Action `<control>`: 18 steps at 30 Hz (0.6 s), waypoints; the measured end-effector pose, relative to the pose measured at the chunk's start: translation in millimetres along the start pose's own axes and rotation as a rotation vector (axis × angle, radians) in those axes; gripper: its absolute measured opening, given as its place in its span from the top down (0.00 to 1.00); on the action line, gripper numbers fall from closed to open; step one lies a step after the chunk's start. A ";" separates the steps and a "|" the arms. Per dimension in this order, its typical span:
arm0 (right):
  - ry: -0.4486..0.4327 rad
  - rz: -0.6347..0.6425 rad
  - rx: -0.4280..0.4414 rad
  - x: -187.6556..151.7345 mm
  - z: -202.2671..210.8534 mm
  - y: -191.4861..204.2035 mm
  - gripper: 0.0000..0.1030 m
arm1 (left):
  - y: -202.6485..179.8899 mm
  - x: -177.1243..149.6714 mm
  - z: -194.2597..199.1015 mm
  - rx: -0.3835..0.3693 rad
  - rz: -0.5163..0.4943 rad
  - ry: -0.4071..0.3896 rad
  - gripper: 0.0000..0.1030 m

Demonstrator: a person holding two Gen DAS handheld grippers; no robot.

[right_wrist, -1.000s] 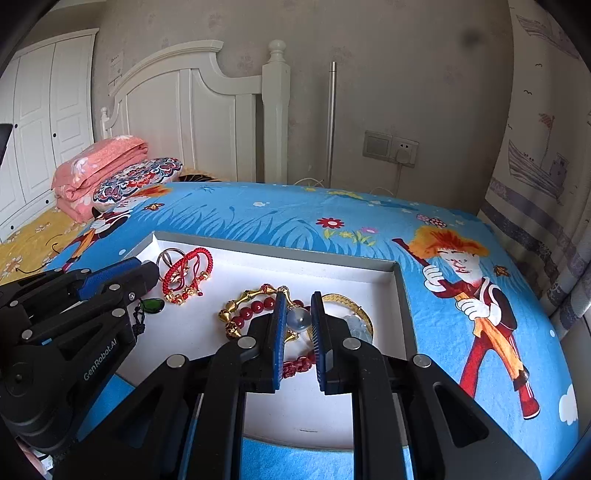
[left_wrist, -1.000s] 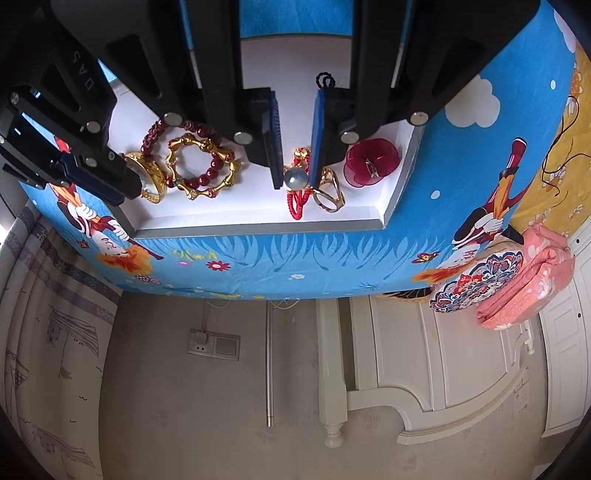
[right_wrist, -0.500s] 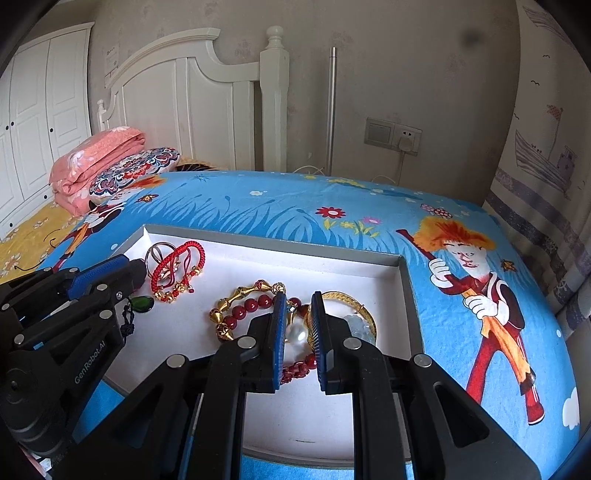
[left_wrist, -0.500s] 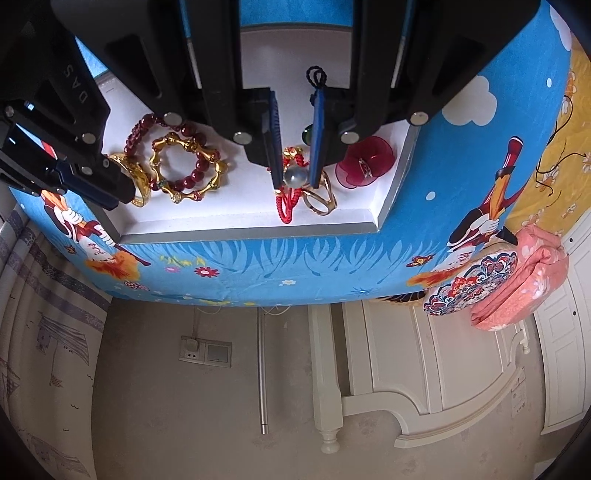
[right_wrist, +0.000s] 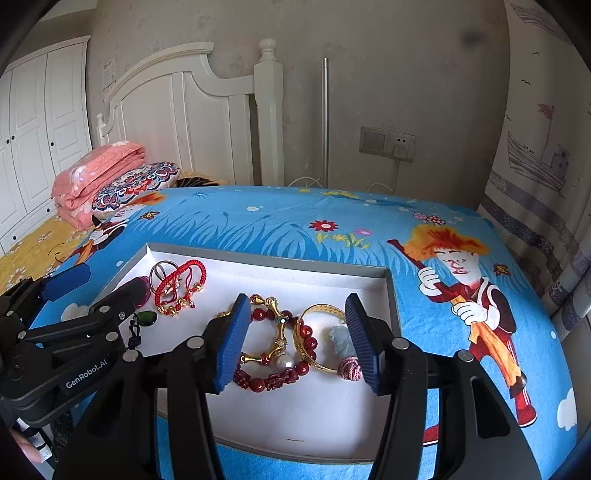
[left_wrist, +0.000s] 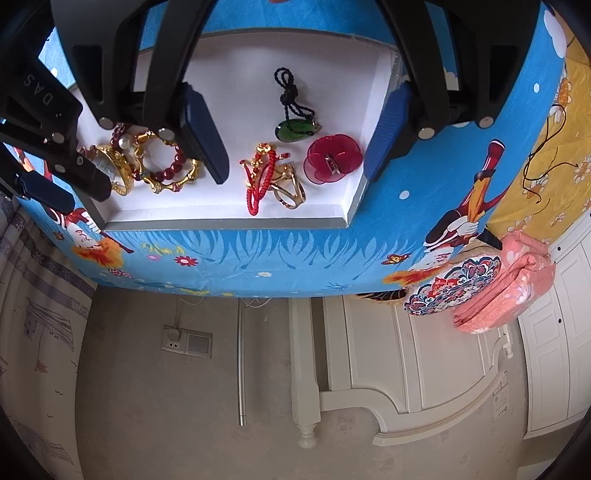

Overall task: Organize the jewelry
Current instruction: 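Withdraw both open tools from the tray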

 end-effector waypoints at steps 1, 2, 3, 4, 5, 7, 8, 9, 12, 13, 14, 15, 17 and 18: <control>-0.002 0.001 0.003 2.0 2.8 0.4 0.41 | 1.8 2.2 3.2 0.005 0.003 -0.010 0.17; -0.007 0.002 0.000 4.1 6.5 0.5 0.41 | 3.6 4.4 7.2 0.015 0.001 -0.021 0.12; -0.013 0.002 -0.009 5.9 10.4 -0.2 0.39 | 4.6 6.3 11.4 0.023 -0.004 -0.031 0.10; -0.021 -0.002 -0.013 7.4 15.6 -0.8 0.35 | 5.3 7.5 15.7 0.029 -0.009 -0.039 0.07; -0.031 -0.008 -0.013 8.5 21.0 -1.1 0.33 | 5.7 8.4 20.3 0.029 -0.010 -0.045 0.05; -0.045 -0.017 -0.009 7.9 30.2 -1.5 0.26 | 6.7 8.6 30.4 0.019 -0.002 -0.064 0.05; -0.048 -0.018 -0.011 6.6 34.3 -1.5 0.26 | 6.2 7.8 35.4 0.018 -0.003 -0.070 0.05; -0.050 -0.017 -0.013 4.8 38.4 -1.4 0.25 | 5.2 6.2 40.1 0.020 -0.009 -0.073 0.05; -0.061 -0.014 -0.021 -0.9 50.6 -3.3 0.23 | 3.9 -0.7 52.8 0.029 -0.024 -0.082 0.05; -0.063 -0.021 -0.029 -2.7 54.2 -5.8 0.23 | 4.7 -3.6 56.3 0.028 -0.017 -0.082 0.05; -0.062 -0.032 -0.035 -5.2 56.8 -8.8 0.23 | 6.1 -7.2 58.7 0.024 -0.006 -0.075 0.05; -0.059 -0.047 -0.036 -7.4 59.2 -11.4 0.22 | 6.9 -11.0 60.3 0.016 0.005 -0.064 0.05; -0.046 -0.064 -0.038 -12.0 61.7 -15.0 0.22 | 7.6 -15.2 62.5 -0.006 0.018 -0.053 0.05; -0.035 -0.063 -0.042 -13.9 61.8 -15.9 0.22 | 7.6 -16.1 63.6 -0.011 0.016 -0.052 0.05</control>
Point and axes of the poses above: each gripper's, at about its wrist camera, not at the fingertips, and z roughly against the way its jaws point, y to its left, x to its top, the point moved 9 cm from there along -z, roughly the way its jaws point, and after that the axes turned 4 degrees about -z, right-handed, at the moved point
